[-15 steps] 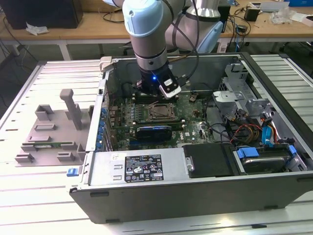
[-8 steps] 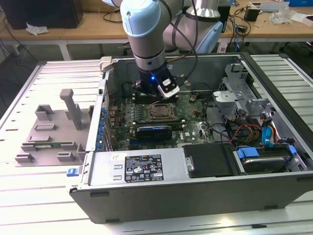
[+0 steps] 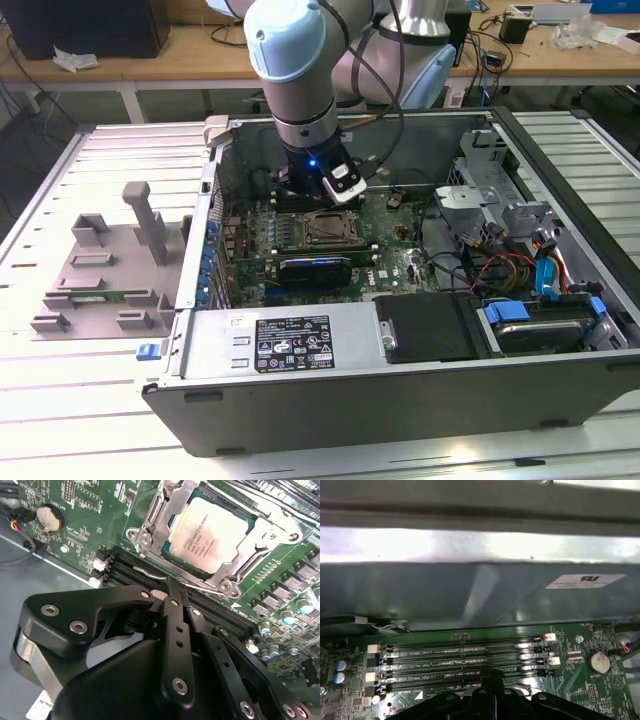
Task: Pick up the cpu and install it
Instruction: 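Install the first cpu locking lever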
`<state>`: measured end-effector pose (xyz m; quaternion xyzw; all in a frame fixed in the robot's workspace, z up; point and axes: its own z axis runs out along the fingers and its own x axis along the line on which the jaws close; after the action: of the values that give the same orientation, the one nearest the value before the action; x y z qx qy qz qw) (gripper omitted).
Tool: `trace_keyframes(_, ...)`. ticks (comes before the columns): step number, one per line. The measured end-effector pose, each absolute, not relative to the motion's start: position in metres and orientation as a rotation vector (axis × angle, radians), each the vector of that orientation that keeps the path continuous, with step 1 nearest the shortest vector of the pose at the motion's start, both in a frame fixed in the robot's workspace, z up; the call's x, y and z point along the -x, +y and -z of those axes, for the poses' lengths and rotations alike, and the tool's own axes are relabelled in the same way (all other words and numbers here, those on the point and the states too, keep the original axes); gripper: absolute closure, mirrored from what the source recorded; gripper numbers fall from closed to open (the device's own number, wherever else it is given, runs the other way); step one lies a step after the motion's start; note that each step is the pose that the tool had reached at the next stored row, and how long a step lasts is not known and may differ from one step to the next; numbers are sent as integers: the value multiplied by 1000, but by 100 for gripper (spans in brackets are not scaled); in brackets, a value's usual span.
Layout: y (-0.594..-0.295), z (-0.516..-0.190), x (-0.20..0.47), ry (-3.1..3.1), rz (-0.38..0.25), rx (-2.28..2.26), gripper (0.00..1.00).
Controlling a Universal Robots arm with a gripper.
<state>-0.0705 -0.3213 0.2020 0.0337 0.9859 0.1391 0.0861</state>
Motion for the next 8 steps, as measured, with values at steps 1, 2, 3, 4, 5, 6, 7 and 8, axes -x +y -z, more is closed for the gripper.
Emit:
trace_keyframes(1,-321,-202,71,2936,-412,-121,89)
trace_keyframes(2,-321,-201,70,2934,-410,-139,89)
trace_keyframes(3,-321,-201,71,2932,-409,-154,89)
trace_keyframes(4,-321,-200,71,2929,-407,-172,89)
trace_keyframes(5,-321,-200,71,2926,-405,-194,89)
trace_keyframes(6,-321,-199,70,2924,-404,-208,89)
trace_keyframes(7,-321,-199,70,2922,-402,-221,89)
trace_keyframes(8,-321,-198,70,2920,-401,-233,89)
